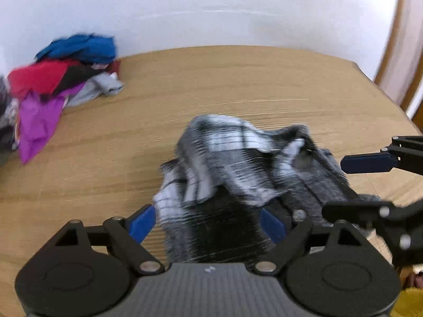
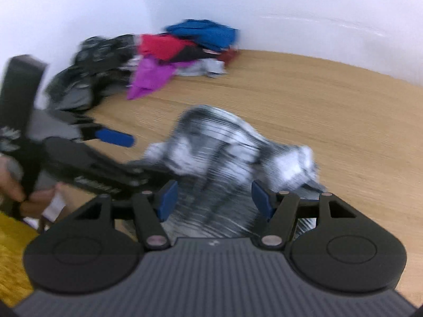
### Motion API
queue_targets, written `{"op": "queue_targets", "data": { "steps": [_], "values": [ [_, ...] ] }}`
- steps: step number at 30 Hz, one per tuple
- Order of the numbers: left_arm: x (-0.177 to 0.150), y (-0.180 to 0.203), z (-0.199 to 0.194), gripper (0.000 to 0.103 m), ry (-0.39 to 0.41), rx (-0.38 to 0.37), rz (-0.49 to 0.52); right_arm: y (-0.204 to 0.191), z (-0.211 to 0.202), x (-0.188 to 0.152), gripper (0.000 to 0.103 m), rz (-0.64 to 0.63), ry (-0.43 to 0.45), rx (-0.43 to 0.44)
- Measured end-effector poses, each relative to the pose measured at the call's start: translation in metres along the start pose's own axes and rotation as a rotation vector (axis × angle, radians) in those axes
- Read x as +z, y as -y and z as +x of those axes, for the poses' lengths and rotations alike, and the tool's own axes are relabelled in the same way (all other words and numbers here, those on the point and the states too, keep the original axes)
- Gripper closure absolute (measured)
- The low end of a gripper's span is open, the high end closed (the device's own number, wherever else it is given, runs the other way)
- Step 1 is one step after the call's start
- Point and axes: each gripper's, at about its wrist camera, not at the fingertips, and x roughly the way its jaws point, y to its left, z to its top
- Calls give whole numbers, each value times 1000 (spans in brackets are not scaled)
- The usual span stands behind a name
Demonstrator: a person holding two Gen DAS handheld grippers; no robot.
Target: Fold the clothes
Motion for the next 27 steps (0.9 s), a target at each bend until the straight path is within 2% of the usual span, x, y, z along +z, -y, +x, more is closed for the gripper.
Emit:
{"op": "queue_targets", "data": {
  "steps": [2,3,6,8,10,12,15,18,21,24,25,27],
  "values": [
    [-6,-8,4,15,-28,8,-29,-14,13,9,39,-98,-5,4],
    [-9,-12,5,22,-39,20,-42,-19,25,13,39,-141,-21,0],
    [-20,-22,10,20,-74,54,-80,-30,59,20,39,-255,-92,11],
    [-27,-33,9,18,-76,12,-134,-29,79,22,40,-279,-112,-59],
    [-31,-36,9,18,-77,-5,-153,-11,91,28,40,-124,-129,-28],
    [-33,-34,11,16,-82,1,-134,12,98,32,40,104,-118,26],
    [-32,-27,18,15,-100,13,-87,38,106,32,40,340,-101,74],
    [-34,-19,20,15,-102,30,-56,49,108,30,40,454,-96,102],
    [-36,-17,17,15,-99,51,-76,40,87,34,40,400,-67,98],
    [-37,-18,12,15,-95,70,-133,16,43,34,39,166,-11,81],
    [-37,-17,9,15,-92,77,-147,10,32,31,39,96,0,94],
    [-37,-12,2,16,-85,93,-168,4,11,19,39,16,-17,175]
  ]
}}
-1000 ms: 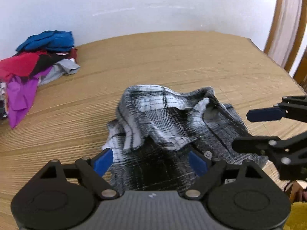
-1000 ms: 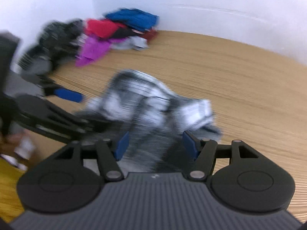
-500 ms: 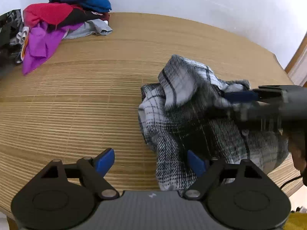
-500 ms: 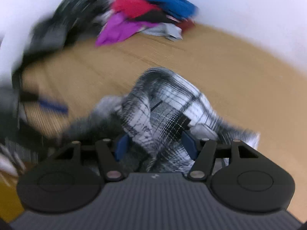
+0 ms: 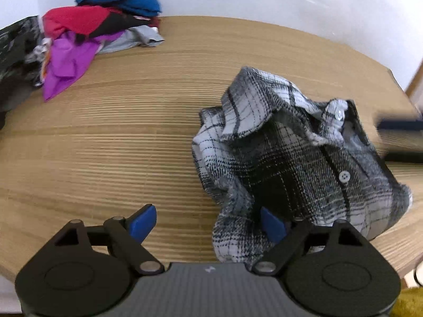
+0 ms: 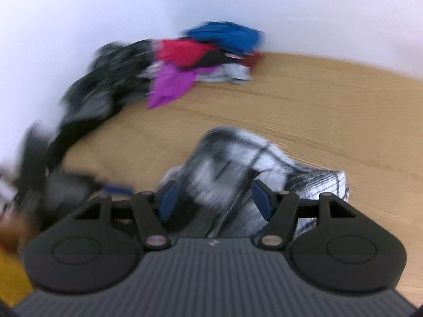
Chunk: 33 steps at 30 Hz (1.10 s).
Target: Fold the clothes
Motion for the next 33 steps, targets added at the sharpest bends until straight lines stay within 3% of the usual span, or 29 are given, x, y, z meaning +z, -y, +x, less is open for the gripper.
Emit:
{"op": "queue_targets", "data": {
  "steps": [1,3,5,7,11,17,19,21,24,27,31,33],
  "values": [
    [-1,3,-2,16,2,13,-1,-2,-7,-8,38,-4,-24,58],
    [-1,8,-6,15,4,44,8,-5,-13,-24,47,8,-64,172],
    [1,14,-8,15,3,72,9,-9,-9,-41,59,-4,-117,232],
    [4,17,-7,14,3,94,6,-13,-4,-52,61,-34,-148,218],
    [5,19,-4,10,1,121,12,1,7,-57,64,-17,-114,145],
    [4,19,-3,11,11,134,56,7,23,-64,62,6,-78,136],
    [1,20,2,10,1,138,86,4,37,-62,59,8,-110,169],
    [-1,19,5,9,-5,135,107,-6,42,-60,57,0,-198,226],
    [-3,14,-1,11,9,104,106,-25,25,-56,56,-90,-200,143],
    [-5,13,-18,12,24,68,101,-21,-5,-49,57,-15,-144,44],
    [-10,18,-42,11,46,-2,100,-9,-36,-36,43,117,-61,-264],
    [-12,27,-48,10,51,-22,119,-3,-44,-35,41,148,-52,-370]
  ]
}}
